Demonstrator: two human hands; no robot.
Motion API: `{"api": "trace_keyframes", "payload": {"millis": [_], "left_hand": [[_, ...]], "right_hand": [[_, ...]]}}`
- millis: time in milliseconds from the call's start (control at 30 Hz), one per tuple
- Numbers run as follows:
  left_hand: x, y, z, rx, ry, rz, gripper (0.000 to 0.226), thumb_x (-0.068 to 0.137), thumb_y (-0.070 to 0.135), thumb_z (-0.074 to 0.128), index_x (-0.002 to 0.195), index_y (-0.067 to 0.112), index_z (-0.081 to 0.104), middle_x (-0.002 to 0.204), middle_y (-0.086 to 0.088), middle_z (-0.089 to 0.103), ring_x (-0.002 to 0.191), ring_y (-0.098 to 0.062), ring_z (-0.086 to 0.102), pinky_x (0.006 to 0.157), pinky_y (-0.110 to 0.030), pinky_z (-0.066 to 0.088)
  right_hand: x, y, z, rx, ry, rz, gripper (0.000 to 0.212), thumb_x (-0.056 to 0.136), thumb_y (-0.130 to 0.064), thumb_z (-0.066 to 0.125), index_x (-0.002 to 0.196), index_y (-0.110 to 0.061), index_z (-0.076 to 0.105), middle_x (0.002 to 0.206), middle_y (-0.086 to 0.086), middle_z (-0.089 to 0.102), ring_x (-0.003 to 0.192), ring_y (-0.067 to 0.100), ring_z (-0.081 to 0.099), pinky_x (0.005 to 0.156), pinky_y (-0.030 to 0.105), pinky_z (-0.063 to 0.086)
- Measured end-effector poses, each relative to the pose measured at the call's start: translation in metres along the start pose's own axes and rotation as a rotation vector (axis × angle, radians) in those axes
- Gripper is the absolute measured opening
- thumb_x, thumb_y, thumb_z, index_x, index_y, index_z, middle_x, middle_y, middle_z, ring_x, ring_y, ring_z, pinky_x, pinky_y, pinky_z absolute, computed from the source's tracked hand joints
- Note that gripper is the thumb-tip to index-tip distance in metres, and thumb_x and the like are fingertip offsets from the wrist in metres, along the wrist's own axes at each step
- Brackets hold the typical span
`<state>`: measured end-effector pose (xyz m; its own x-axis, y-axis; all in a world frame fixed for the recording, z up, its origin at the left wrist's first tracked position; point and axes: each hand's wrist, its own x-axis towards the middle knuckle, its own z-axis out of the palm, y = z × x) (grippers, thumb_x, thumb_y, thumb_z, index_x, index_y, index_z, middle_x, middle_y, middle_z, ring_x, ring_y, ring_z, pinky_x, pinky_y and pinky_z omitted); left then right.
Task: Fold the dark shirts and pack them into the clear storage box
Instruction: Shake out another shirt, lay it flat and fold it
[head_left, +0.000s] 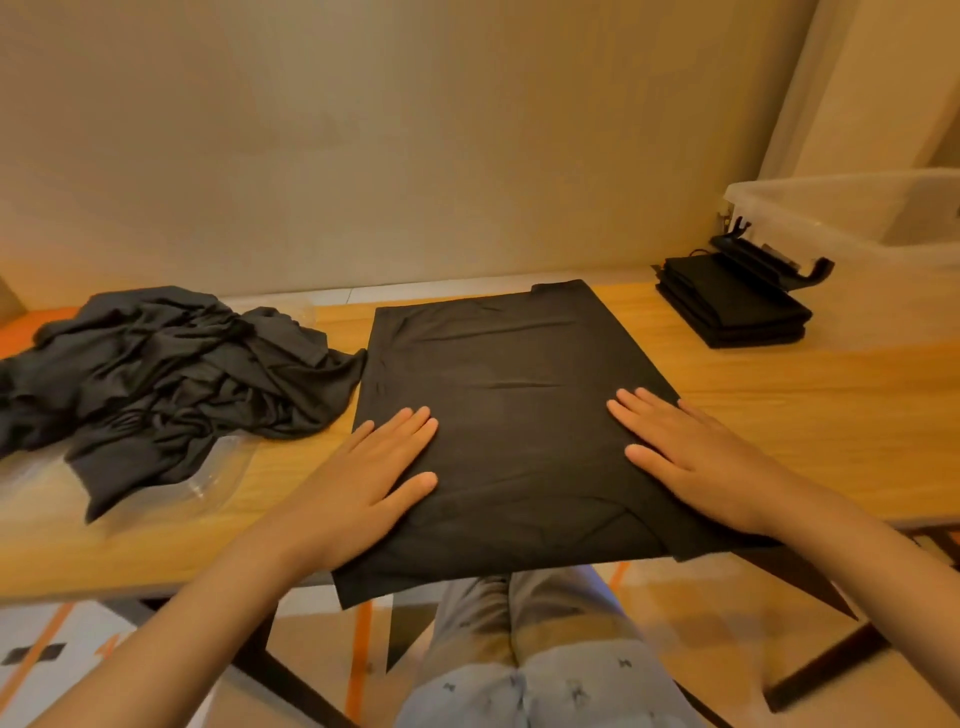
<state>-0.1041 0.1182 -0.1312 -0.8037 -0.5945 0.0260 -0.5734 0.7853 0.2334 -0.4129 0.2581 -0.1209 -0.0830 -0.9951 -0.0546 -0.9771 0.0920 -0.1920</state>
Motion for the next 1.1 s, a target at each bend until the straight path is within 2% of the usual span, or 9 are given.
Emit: {"api": "trace_keyframes", "payload": {"millis": [133, 267, 333, 433, 533, 633, 767, 900, 1100], "left_hand": [[-0.046, 0.01, -0.004, -0.073, 0.056, 0.111, 0.076, 0.084, 0.081, 0.021, 0.149, 0.049, -0.001, 0.154, 0.035, -0.007, 0.142, 0.011, -0.006, 0.116, -0.015, -0.005], [-0.076, -0.007, -0.005, 0.211, 0.057, 0.248, 0.099, 0.081, 0.07, 0.054, 0.155, 0.026, 0.006, 0.162, 0.012, 0.003, 0.148, -0.006, 0.004, 0.117, -0.026, 0.004], [-0.076, -0.018, -0.009, 0.373, 0.046, 0.269, 0.095, 0.082, 0.062, 0.053, 0.155, 0.018, 0.011, 0.163, 0.003, 0.008, 0.149, -0.012, 0.008, 0.118, -0.029, 0.008], [-0.071, -0.024, -0.016, 0.41, 0.034, 0.245, 0.077, 0.095, 0.064, 0.024, 0.155, 0.017, 0.013, 0.163, 0.002, 0.007, 0.148, -0.013, 0.009, 0.119, -0.026, 0.006], [-0.067, -0.019, -0.009, 0.334, 0.053, 0.232, 0.077, 0.096, 0.066, 0.021, 0.155, 0.018, 0.013, 0.162, 0.006, 0.008, 0.148, -0.011, 0.012, 0.119, -0.025, 0.009], [-0.063, -0.01, 0.003, 0.331, 0.101, 0.303, 0.066, 0.101, 0.056, 0.016, 0.155, 0.017, 0.015, 0.161, 0.003, 0.015, 0.148, -0.013, 0.015, 0.118, -0.031, 0.014], [-0.063, -0.011, 0.008, 0.353, 0.153, 0.376, 0.061, 0.097, 0.037, 0.033, 0.153, 0.017, 0.021, 0.161, -0.001, 0.018, 0.147, -0.015, 0.018, 0.119, -0.031, 0.013], [-0.069, -0.006, 0.013, 0.206, 0.167, 0.354, 0.051, 0.105, 0.041, 0.017, 0.15, 0.021, 0.031, 0.157, 0.005, 0.029, 0.144, -0.008, 0.026, 0.119, -0.024, 0.015], [-0.079, 0.001, 0.011, -0.215, 0.231, 0.154, 0.044, 0.096, 0.042, 0.039, 0.139, 0.052, 0.037, 0.142, 0.032, 0.041, 0.137, 0.004, 0.033, 0.114, -0.02, 0.028]], "right_hand": [[-0.045, 0.014, -0.004, 0.081, 0.025, -0.107, 0.061, 0.09, -0.062, 0.034, 0.141, -0.055, 0.002, 0.15, -0.038, -0.009, 0.136, -0.018, -0.016, 0.117, 0.018, -0.007], [-0.077, 0.036, -0.011, -0.213, -0.15, -0.16, 0.105, 0.067, -0.082, 0.051, 0.139, -0.055, -0.02, 0.14, -0.038, -0.038, 0.132, -0.011, -0.035, 0.105, 0.012, -0.022], [-0.079, 0.047, -0.01, -0.366, -0.16, -0.146, 0.112, 0.074, -0.073, 0.056, 0.133, -0.053, -0.036, 0.136, -0.031, -0.048, 0.129, -0.006, -0.043, 0.106, 0.019, -0.025], [-0.072, 0.055, -0.009, -0.349, -0.088, -0.129, 0.111, 0.081, -0.063, 0.057, 0.127, -0.052, -0.044, 0.139, -0.031, -0.043, 0.129, -0.008, -0.04, 0.106, 0.017, -0.024], [-0.069, 0.053, -0.004, -0.268, -0.031, -0.113, 0.102, 0.079, -0.068, 0.051, 0.135, -0.053, -0.033, 0.149, -0.029, -0.024, 0.134, -0.012, -0.03, 0.112, 0.018, -0.012], [-0.069, 0.052, 0.007, -0.254, 0.062, -0.153, 0.082, 0.086, -0.076, 0.031, 0.153, -0.039, 0.002, 0.16, -0.014, -0.001, 0.144, -0.002, -0.009, 0.118, 0.024, 0.009], [-0.07, 0.056, 0.013, -0.235, 0.108, -0.217, 0.073, 0.089, -0.071, 0.024, 0.153, -0.036, 0.016, 0.161, -0.012, 0.008, 0.147, 0.006, 0.004, 0.116, 0.024, 0.005], [-0.077, 0.054, 0.022, 0.007, 0.205, -0.278, 0.051, 0.097, -0.058, 0.028, 0.147, -0.048, 0.024, 0.156, -0.026, 0.016, 0.146, 0.004, 0.013, 0.117, 0.021, 0.009], [-0.09, 0.035, 0.016, 0.352, 0.315, -0.249, 0.046, 0.087, -0.073, 0.029, 0.131, -0.064, 0.036, 0.14, -0.043, 0.031, 0.136, -0.011, 0.029, 0.104, 0.004, 0.026]]}}
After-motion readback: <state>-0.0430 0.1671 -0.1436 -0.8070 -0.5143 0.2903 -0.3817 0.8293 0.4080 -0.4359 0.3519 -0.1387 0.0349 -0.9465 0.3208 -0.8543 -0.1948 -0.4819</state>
